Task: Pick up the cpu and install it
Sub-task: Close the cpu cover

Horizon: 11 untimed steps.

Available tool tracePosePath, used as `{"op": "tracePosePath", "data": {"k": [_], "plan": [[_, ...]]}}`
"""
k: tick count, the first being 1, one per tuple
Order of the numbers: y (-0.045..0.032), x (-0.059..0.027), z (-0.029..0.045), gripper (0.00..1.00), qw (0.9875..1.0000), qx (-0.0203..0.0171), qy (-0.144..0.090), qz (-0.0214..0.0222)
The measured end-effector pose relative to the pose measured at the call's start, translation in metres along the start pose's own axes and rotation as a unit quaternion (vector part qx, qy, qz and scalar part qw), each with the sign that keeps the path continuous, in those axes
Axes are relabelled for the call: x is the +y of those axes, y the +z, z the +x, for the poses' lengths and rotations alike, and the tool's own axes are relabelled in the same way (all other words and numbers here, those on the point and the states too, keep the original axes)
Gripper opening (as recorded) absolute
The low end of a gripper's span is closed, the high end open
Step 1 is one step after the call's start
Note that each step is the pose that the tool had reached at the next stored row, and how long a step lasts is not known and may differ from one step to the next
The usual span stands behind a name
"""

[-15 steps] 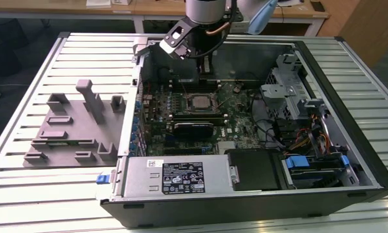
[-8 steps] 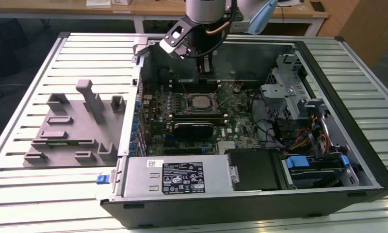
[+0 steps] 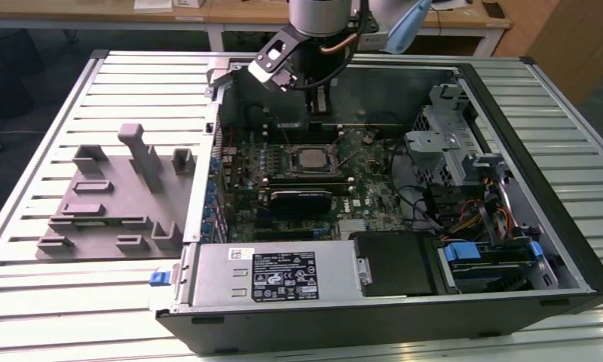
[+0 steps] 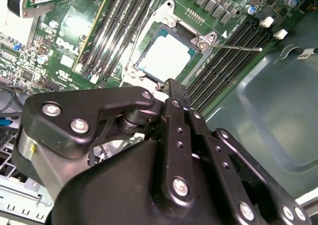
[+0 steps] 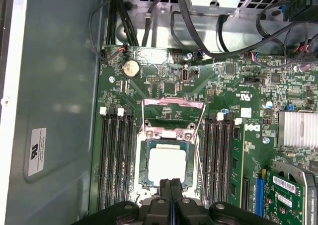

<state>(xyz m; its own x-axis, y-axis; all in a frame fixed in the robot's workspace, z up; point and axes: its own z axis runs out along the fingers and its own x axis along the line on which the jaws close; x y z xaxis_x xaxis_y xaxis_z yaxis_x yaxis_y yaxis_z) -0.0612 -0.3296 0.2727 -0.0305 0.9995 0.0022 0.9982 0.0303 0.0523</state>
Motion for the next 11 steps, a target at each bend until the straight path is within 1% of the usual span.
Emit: {"op": "tracePosePath", "data": {"k": [2,5,11], "plan": [[0.0001,0.0023,0.0000,0.11,1.0000,0.0000,0.000,0.0000],[0.0005,0.0091,-0.0003,0.11,1.0000,0.0000,0.000,0.0000],[0.0015,0.0278,-0.0002,0.11,1.0000,0.0001,0.000,-0.0001]]}}
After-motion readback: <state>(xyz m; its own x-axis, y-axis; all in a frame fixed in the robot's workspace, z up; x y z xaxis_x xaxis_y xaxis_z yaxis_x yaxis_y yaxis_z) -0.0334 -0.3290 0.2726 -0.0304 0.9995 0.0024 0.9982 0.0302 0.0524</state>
